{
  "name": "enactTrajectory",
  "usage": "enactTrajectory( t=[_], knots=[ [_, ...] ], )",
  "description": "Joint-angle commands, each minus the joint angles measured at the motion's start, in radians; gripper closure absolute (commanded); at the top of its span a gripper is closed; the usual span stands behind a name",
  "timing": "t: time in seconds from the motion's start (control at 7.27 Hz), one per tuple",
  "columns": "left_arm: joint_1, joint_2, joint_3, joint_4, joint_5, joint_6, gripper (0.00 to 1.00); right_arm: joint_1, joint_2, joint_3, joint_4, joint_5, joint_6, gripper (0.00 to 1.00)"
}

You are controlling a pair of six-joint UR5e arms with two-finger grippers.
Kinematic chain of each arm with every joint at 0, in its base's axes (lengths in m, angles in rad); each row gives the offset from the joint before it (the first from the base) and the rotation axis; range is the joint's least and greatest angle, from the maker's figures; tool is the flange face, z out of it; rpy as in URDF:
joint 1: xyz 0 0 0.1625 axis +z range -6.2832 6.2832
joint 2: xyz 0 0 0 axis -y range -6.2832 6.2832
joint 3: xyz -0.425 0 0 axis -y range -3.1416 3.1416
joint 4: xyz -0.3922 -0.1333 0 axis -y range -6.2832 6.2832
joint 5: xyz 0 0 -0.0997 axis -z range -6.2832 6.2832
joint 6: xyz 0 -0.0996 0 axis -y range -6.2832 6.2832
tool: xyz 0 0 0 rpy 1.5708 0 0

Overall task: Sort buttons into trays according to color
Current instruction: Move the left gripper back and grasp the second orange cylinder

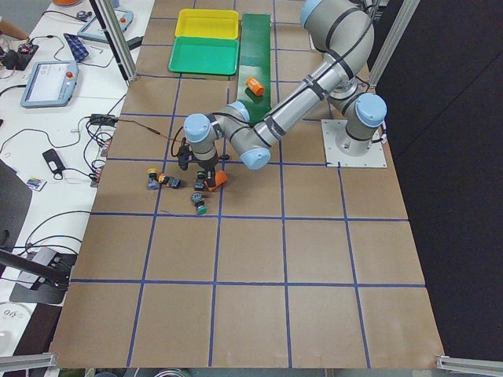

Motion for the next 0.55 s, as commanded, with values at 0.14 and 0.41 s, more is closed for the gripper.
enactTrajectory(
  t=[0.14,0.41],
  knots=[
    [0.001,-0.036,-0.008,0.014,0.005,-0.018,0.17,0.0,-0.015,0.011,0.006,-0.001,-0.002,0.0],
    [-0.001,-0.003,-0.023,-0.033,0.016,-0.038,0.96,0.0,-0.015,0.019,0.006,0.0,-0.005,0.0]
  ],
)
